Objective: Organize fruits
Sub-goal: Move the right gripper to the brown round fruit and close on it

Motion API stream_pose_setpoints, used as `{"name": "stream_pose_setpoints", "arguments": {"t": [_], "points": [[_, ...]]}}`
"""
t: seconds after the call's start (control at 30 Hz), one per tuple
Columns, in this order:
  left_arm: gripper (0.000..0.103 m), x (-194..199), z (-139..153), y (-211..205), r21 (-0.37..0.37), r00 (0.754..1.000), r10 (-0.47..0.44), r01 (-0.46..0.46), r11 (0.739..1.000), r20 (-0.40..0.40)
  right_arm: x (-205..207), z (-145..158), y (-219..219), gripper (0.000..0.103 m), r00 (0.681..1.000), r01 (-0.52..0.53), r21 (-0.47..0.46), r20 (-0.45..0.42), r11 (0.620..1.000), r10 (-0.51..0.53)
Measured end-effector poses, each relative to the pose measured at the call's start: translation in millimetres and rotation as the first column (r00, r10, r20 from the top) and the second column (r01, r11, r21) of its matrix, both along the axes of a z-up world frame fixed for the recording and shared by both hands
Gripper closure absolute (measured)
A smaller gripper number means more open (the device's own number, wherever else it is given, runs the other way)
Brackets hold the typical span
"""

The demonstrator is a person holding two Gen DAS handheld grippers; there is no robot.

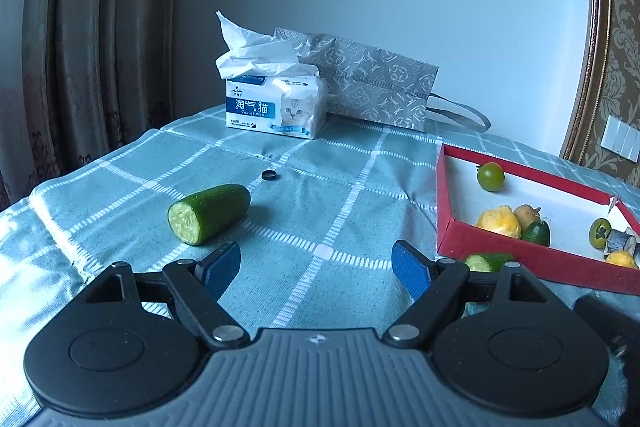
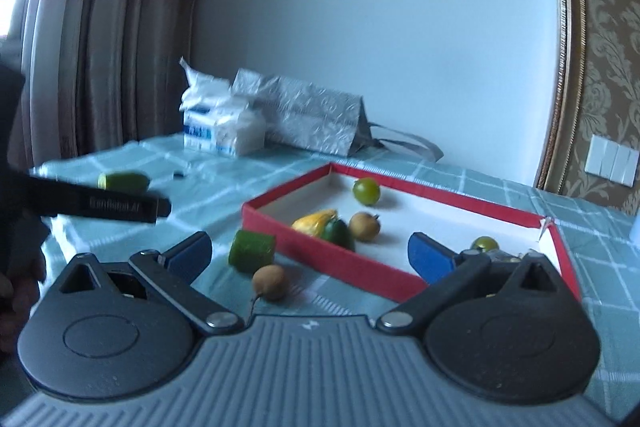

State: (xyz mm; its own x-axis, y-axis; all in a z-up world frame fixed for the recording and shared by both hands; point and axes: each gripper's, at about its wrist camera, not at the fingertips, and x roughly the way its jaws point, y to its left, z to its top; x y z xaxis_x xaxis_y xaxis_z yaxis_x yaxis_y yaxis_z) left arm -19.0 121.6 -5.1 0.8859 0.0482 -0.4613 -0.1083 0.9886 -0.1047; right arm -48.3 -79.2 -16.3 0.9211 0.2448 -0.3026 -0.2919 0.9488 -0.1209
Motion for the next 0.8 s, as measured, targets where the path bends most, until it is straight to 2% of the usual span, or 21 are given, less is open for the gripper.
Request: {"name": "stream_pose_setpoints", "arguments": {"t": [0.27, 0.33, 0.43, 0.63, 0.73, 0.8], "points": [[0.02, 4, -1, 6, -0.037, 1.0, 0.002, -0.003, 0.999, -0.02, 16, -7, 9, 0.0, 0.995, -0.018, -0.012, -0.094, 1.0, 0.017], [0.02, 4, -1, 7, -0.046, 1.0, 0.001, -0.002, 0.999, -0.026, 22, -7, 8, 0.002, 0.993, -0.018, 0.001, -0.119, 1.0, 0.018], [0.02, 6, -2, 7, -0.05, 0.999, -0.001, -0.001, 0.999, -0.034, 29, -10, 7, 0.011, 0.986, -0.017, 0.01, -0.167, 1.0, 0.019], [0.02, 6, -2, 8, -0.054, 0.999, -0.001, -0.001, 0.999, -0.037, 37, -12, 8, 0.011, 0.98, -0.014, 0.006, -0.196, 1.0, 0.015], [0.02, 6, -2, 8, -0.052, 0.999, -0.002, 0.0, 0.999, -0.038, 40, -13, 12, 0.02, 0.978, -0.024, -0.015, -0.206, 1.0, 0.02], [0.02, 6, -3, 8, -0.052, 0.999, -0.003, 0.001, 0.999, -0.039, 42, -13, 13, 0.029, 0.977, -0.024, -0.025, -0.213, 0.999, 0.018]]}}
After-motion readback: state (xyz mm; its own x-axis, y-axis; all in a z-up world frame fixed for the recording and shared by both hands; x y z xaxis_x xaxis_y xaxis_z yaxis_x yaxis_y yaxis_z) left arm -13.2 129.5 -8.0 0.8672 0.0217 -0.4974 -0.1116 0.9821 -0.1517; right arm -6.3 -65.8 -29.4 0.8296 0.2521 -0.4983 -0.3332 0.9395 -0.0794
